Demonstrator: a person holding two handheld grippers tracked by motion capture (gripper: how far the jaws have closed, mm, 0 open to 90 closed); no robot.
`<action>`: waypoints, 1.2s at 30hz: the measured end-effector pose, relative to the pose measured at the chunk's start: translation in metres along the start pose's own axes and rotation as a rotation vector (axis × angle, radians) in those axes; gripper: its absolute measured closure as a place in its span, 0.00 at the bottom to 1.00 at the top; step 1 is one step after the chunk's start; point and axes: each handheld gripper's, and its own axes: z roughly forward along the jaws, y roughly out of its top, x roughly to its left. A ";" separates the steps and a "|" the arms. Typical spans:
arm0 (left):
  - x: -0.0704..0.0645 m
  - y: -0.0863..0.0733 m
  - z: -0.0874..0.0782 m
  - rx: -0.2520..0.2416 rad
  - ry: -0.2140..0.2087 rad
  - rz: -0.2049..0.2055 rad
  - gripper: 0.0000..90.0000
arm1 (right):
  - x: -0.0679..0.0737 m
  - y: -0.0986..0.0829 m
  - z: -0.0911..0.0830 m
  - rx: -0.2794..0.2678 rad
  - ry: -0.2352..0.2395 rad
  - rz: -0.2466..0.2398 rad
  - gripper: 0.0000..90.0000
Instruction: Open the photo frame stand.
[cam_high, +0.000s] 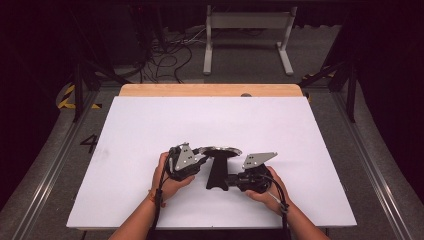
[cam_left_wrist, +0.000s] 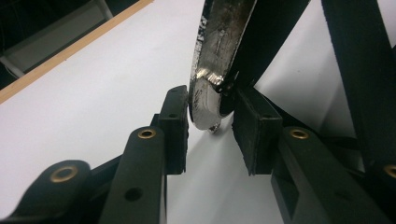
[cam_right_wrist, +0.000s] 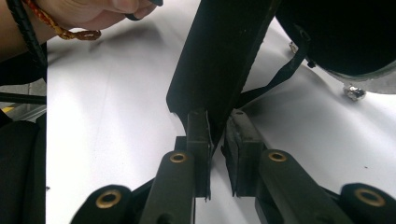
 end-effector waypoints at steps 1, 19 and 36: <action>0.000 0.000 0.000 -0.002 -0.004 -0.005 0.74 | 0.000 0.000 0.000 -0.001 -0.001 -0.001 0.91; 0.016 -0.001 -0.022 0.001 -0.038 -0.037 0.63 | 0.014 0.007 -0.023 -0.007 -0.112 -0.124 0.84; 0.010 -0.024 -0.076 0.081 -0.101 -0.068 0.47 | 0.022 -0.009 -0.052 -0.041 -0.205 -0.127 0.71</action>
